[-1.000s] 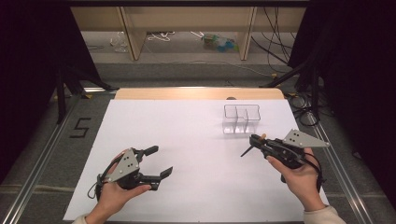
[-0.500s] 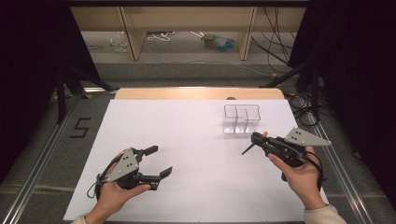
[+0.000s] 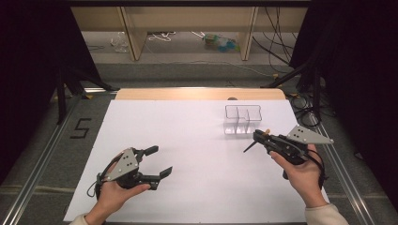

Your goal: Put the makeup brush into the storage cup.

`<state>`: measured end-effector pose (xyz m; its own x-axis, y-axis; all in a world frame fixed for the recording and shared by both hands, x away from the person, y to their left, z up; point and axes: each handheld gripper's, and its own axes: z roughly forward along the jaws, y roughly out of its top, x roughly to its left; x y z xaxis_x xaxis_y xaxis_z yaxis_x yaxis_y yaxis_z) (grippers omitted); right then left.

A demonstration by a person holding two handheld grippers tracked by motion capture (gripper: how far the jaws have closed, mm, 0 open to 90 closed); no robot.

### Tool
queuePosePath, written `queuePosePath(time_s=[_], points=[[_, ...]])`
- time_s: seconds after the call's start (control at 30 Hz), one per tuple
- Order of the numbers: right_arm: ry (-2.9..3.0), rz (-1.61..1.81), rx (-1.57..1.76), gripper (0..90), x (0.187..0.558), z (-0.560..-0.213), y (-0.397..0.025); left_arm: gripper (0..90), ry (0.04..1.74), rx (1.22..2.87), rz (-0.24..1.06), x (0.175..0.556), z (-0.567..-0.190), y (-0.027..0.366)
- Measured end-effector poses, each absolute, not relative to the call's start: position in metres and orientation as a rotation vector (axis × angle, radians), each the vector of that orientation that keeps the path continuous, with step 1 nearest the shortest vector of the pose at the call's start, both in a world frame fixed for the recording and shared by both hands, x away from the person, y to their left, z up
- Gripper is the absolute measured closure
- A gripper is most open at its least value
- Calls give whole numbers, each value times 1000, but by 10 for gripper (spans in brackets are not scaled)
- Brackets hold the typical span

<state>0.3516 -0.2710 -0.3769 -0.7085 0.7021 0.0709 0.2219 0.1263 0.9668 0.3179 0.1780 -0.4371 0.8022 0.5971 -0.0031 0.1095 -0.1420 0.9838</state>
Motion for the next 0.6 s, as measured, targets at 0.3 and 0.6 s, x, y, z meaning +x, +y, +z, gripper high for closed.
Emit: queuePosePath(time_s=[0.3,0.6], points=[[1994,1586,890,840,356,-377,-272,164,547,1684,473,319,-436,181],[1994,1569,916,840,359,-378,-273,164,560,1684,462,319,-437,180]])
